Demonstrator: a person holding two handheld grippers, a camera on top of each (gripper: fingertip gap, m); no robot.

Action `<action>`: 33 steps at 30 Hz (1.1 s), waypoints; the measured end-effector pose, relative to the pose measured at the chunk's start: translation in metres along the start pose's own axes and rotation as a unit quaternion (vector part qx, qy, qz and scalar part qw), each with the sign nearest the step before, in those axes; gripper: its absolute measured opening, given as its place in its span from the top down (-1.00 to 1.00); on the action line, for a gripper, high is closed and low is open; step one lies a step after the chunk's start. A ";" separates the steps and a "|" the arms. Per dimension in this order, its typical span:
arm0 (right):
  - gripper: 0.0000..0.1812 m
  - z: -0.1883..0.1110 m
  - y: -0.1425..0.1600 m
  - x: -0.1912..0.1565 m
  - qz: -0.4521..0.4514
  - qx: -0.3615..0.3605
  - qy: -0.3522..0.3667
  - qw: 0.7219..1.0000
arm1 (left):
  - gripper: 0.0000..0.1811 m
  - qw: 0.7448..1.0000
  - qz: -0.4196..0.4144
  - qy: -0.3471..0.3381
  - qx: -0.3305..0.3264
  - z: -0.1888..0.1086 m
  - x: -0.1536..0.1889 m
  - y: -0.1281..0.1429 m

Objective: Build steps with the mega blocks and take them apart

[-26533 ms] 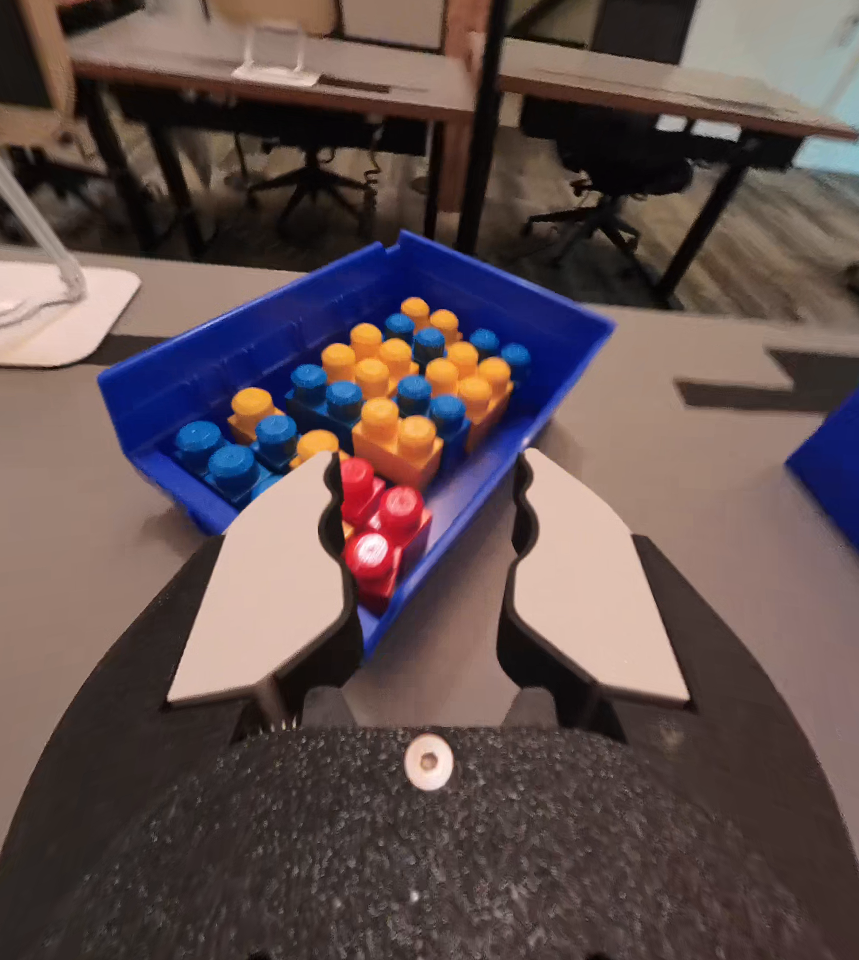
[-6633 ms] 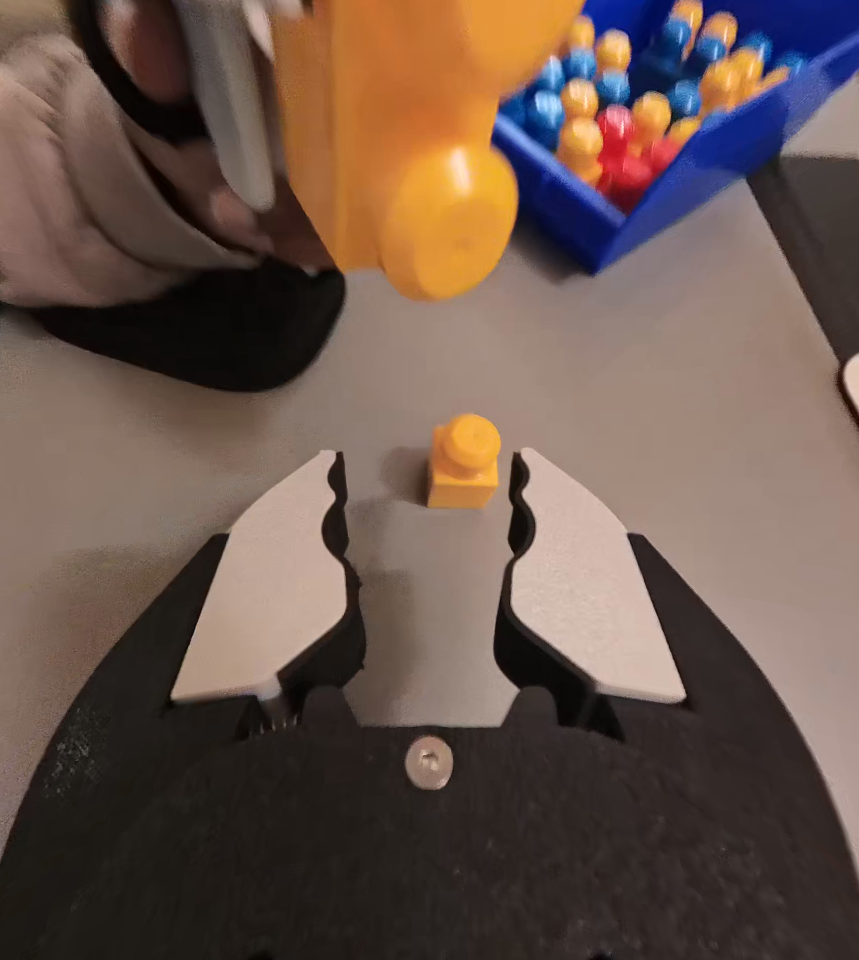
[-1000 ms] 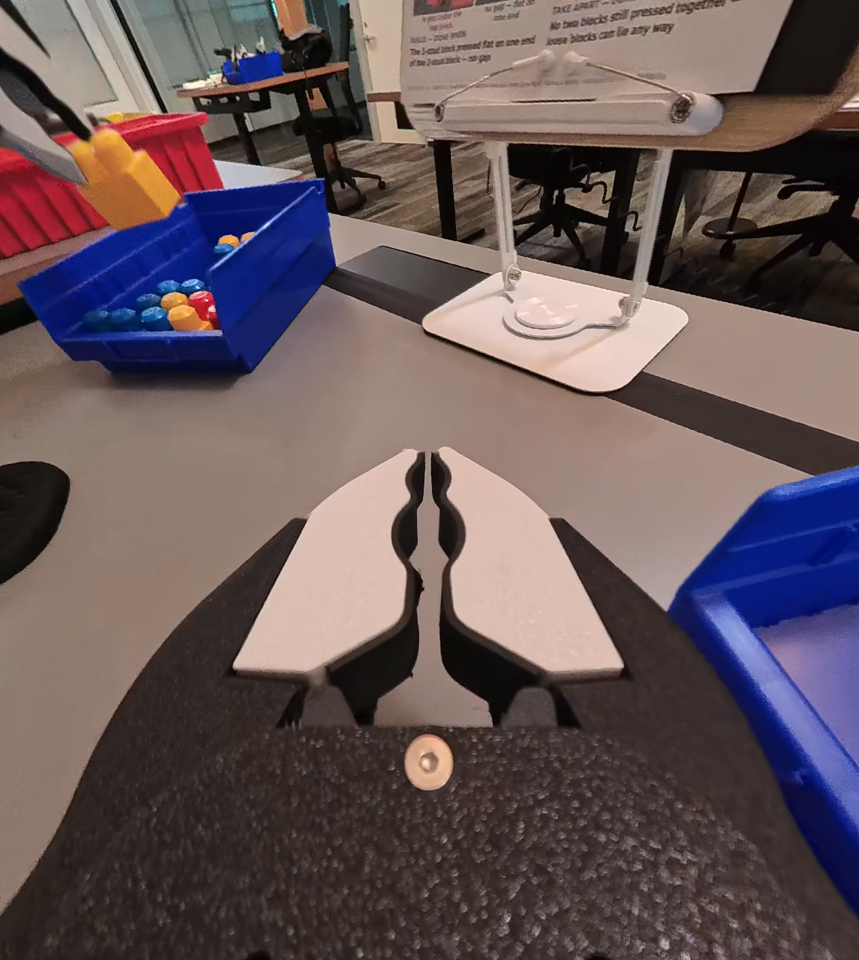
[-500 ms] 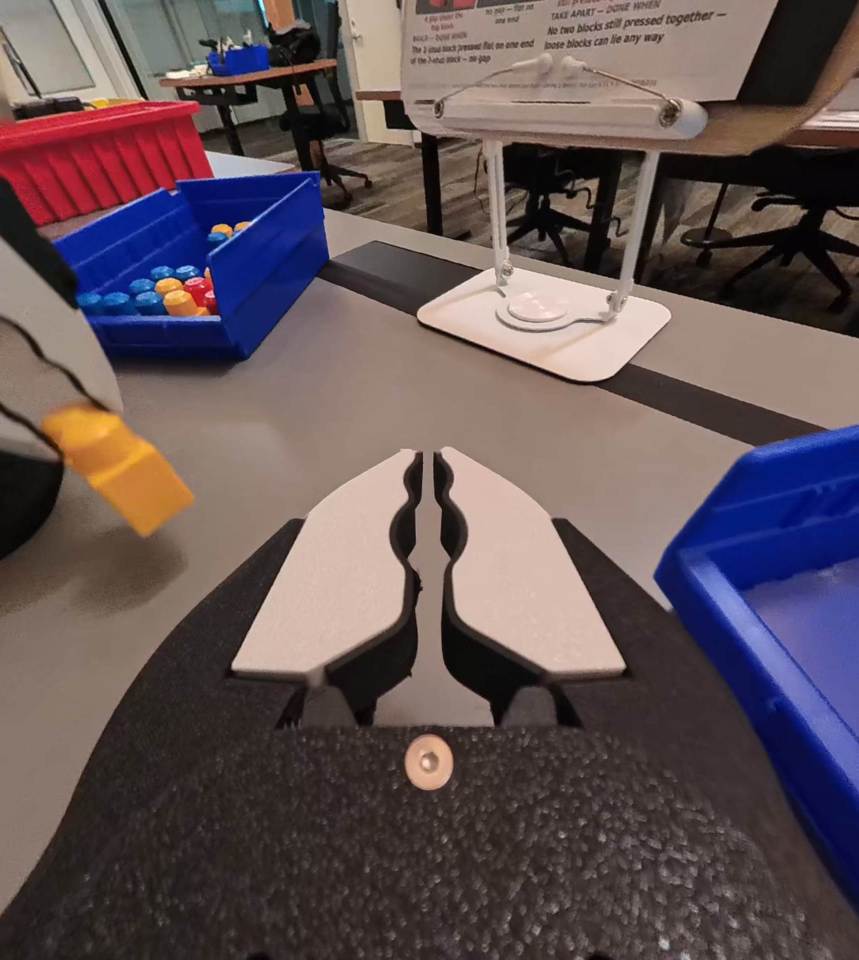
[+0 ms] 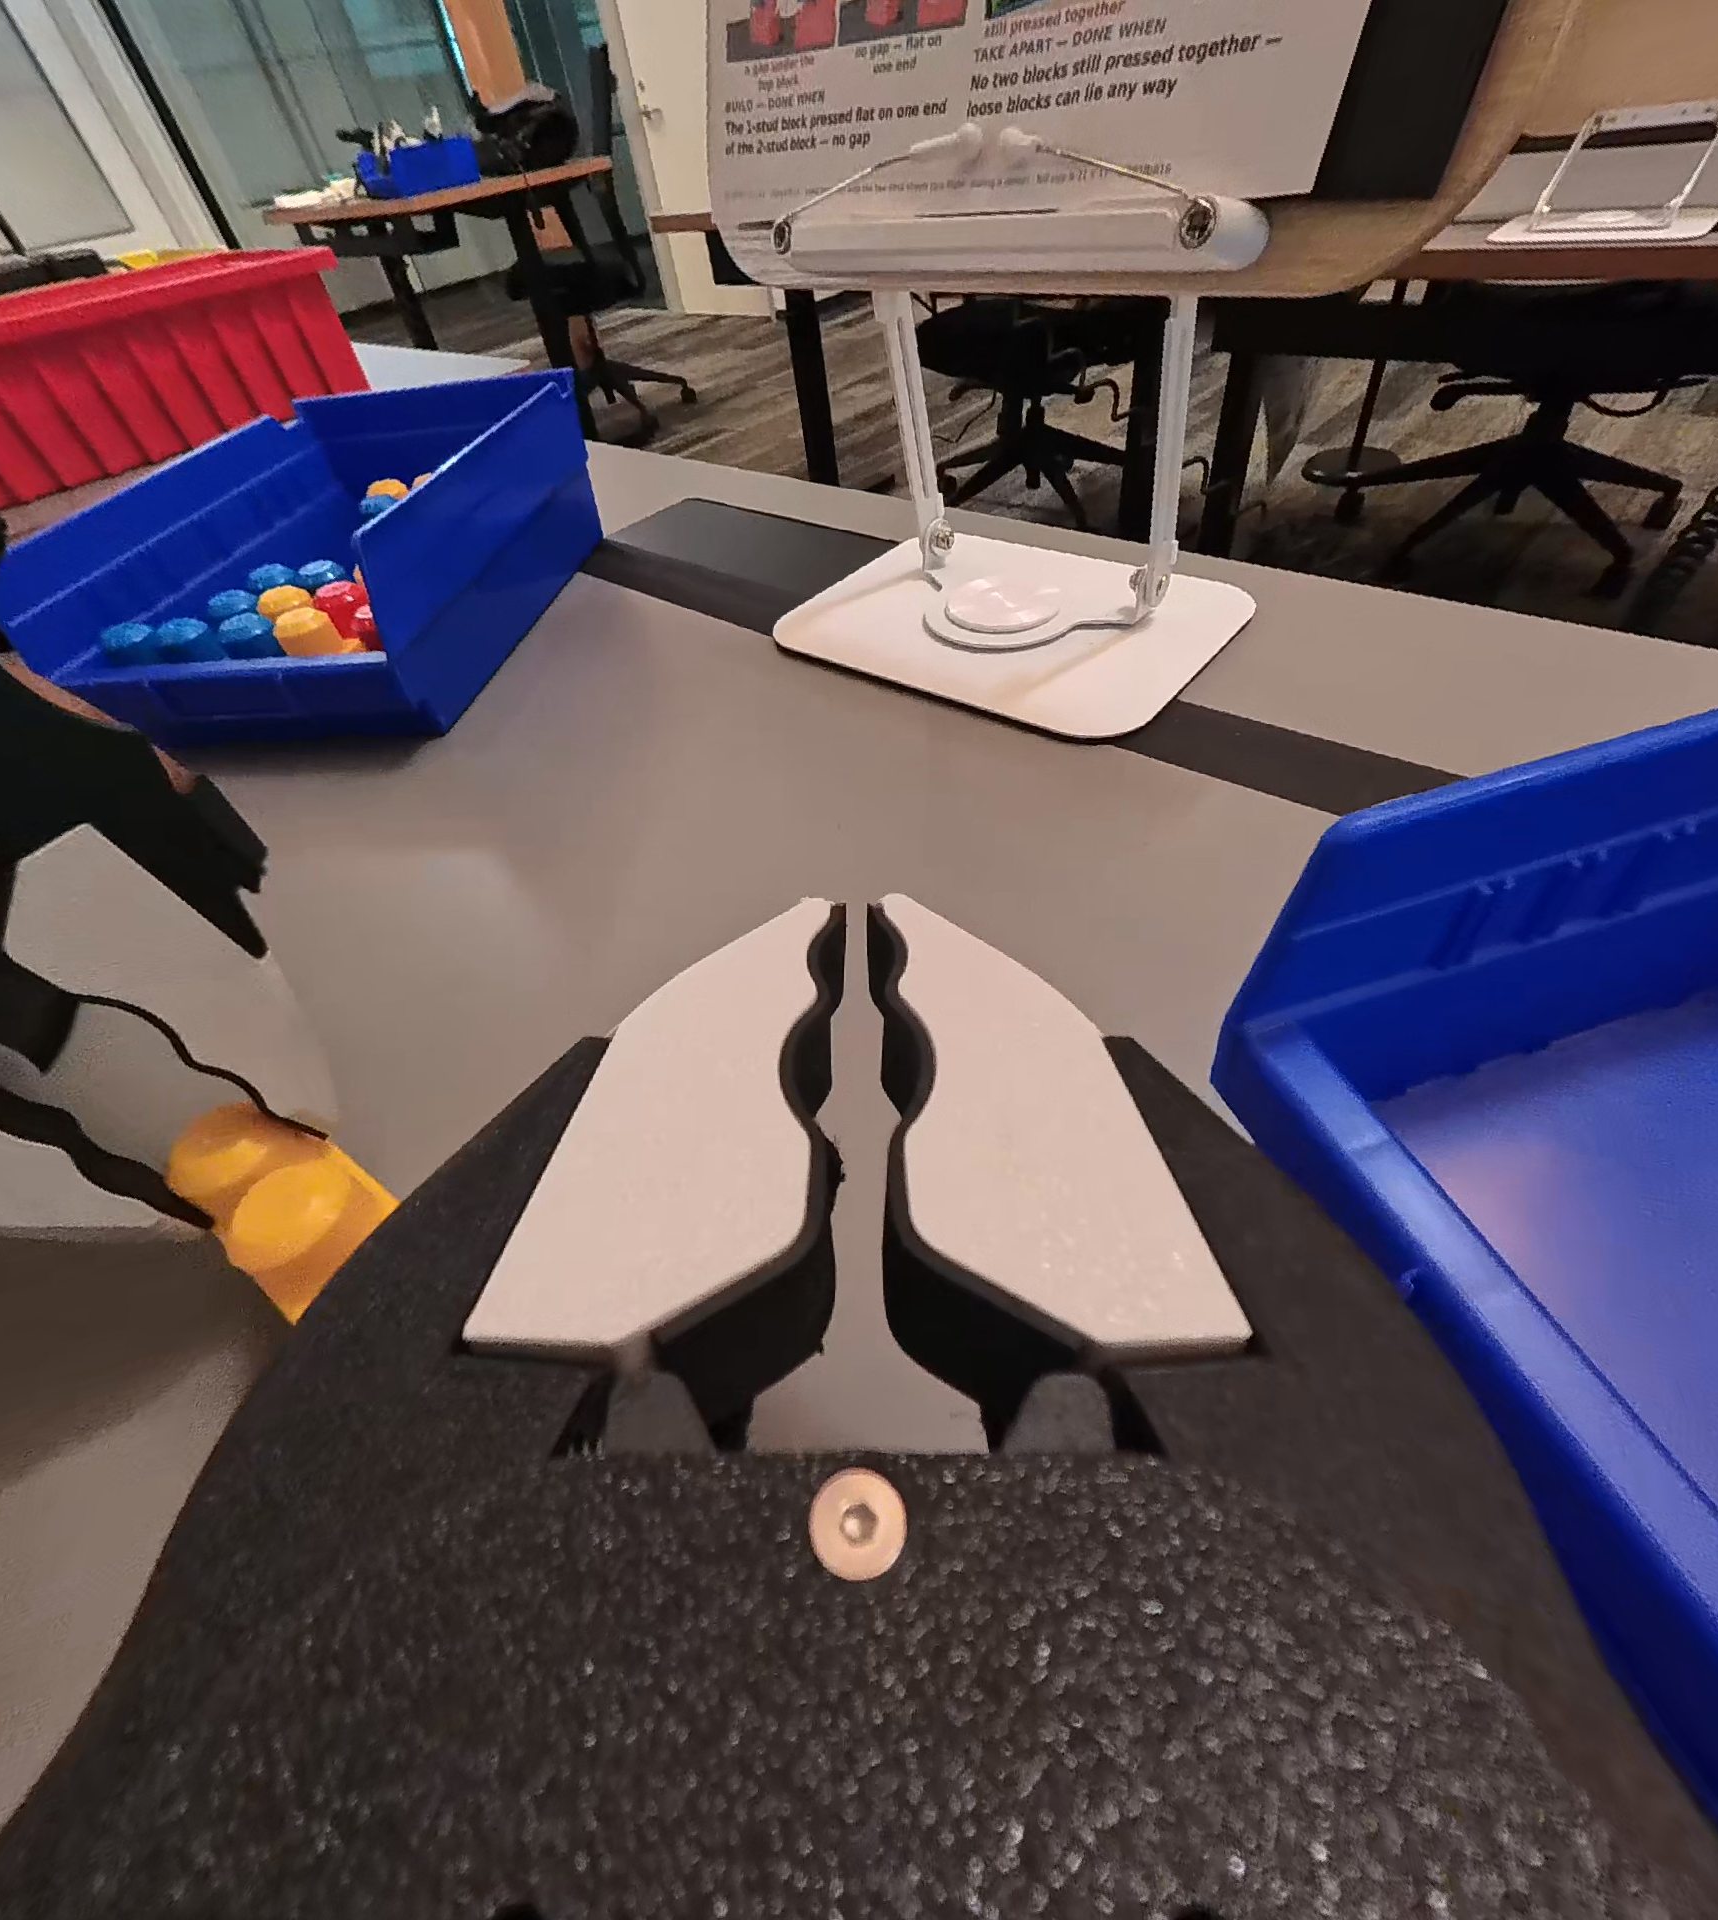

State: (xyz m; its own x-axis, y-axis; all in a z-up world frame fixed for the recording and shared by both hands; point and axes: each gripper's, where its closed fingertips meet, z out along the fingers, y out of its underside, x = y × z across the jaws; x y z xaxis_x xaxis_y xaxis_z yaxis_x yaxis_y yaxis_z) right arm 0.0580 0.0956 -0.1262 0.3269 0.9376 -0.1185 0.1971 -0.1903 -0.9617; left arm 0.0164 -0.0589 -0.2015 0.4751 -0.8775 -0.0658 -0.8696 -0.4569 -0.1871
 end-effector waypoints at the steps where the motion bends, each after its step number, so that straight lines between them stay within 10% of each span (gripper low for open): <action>1: 0.96 0.000 0.000 0.000 -0.001 0.000 0.000 1.000 | 0.68 1.000 -0.001 -0.005 0.004 0.000 -0.001 0.000; 10: 0.96 -0.002 0.000 0.000 0.002 0.000 -0.003 1.000 | 0.51 0.981 -0.102 -0.091 0.139 -0.059 -0.040 0.029; 18: 0.96 -0.003 0.003 0.001 0.011 -0.003 -0.011 1.000 | 0.55 0.930 -0.298 -0.200 0.080 -0.138 -0.115 0.234; 24: 0.96 -0.002 0.002 -0.002 0.003 -0.002 -0.011 1.000 | 0.59 0.906 -0.394 -0.150 0.018 -0.124 -0.142 0.344; 33: 0.96 -0.003 0.007 0.001 0.006 -0.006 -0.006 1.000 | 0.52 0.914 -0.396 -0.076 -0.044 -0.089 -0.159 0.385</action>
State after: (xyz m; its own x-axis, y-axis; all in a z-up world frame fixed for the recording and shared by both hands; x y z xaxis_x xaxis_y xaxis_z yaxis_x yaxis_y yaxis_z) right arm 0.0625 0.0940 -0.1327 0.3175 0.9389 -0.1331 0.2053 -0.2051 -0.9570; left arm -0.4061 -0.1088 -0.1756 0.9677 -0.2389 -0.0806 -0.2491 -0.9557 -0.1570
